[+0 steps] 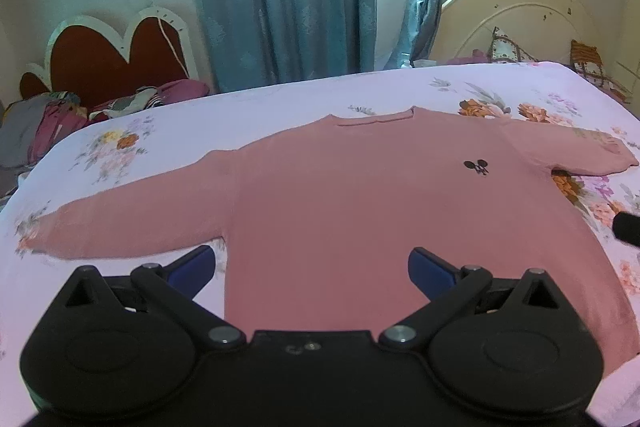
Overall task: Fold small clothes
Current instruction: 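Move the right tool toward the sleeve cuff beside the logo side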
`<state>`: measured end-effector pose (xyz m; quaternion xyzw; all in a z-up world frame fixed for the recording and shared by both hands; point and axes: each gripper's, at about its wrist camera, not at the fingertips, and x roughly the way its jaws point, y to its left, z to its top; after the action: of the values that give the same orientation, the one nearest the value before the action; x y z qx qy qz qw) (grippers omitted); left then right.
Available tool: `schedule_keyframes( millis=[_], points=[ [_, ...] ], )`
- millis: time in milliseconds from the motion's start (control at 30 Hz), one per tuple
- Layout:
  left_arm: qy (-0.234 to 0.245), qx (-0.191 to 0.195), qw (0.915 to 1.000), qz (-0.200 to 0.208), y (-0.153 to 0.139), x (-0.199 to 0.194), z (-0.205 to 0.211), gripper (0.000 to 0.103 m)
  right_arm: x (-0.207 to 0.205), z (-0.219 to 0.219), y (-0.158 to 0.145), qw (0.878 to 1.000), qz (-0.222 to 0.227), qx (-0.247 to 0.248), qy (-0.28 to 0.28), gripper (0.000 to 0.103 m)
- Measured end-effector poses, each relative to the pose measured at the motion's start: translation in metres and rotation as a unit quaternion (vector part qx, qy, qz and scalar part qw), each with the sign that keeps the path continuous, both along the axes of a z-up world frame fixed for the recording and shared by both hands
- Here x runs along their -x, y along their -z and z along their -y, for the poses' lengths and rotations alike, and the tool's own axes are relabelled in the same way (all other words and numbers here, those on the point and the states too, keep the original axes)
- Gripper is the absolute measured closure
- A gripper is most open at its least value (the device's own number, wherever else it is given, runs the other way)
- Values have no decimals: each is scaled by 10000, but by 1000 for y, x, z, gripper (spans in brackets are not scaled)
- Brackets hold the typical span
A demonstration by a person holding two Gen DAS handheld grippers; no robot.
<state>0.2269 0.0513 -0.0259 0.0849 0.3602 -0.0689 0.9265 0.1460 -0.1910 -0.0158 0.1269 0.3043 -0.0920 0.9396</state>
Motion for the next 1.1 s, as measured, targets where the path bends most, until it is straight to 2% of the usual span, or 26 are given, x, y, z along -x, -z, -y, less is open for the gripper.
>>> schedule_keyframes(
  millis=[267, 433, 633, 900, 1100],
  points=[
    [9, 71, 9998, -195, 20, -34, -5, 0, -31, 17, 6, 9996, -71, 16, 280, 0],
    [30, 69, 9997, -231, 28, -49, 4, 0, -46, 44, 11, 9992, -10, 12, 410, 0],
    [-103, 19, 9999, -112, 34, -66, 26, 0, -71, 90, 25, 9990, -6, 22, 442, 0],
    [-283, -79, 9991, -293, 51, -97, 76, 0, -105, 175, 54, 9981, -163, -148, 578, 1],
    [-207, 16, 9987, -456, 68, -112, 112, 0, -124, 237, 79, 9958, -328, -41, 855, 1]
  ],
)
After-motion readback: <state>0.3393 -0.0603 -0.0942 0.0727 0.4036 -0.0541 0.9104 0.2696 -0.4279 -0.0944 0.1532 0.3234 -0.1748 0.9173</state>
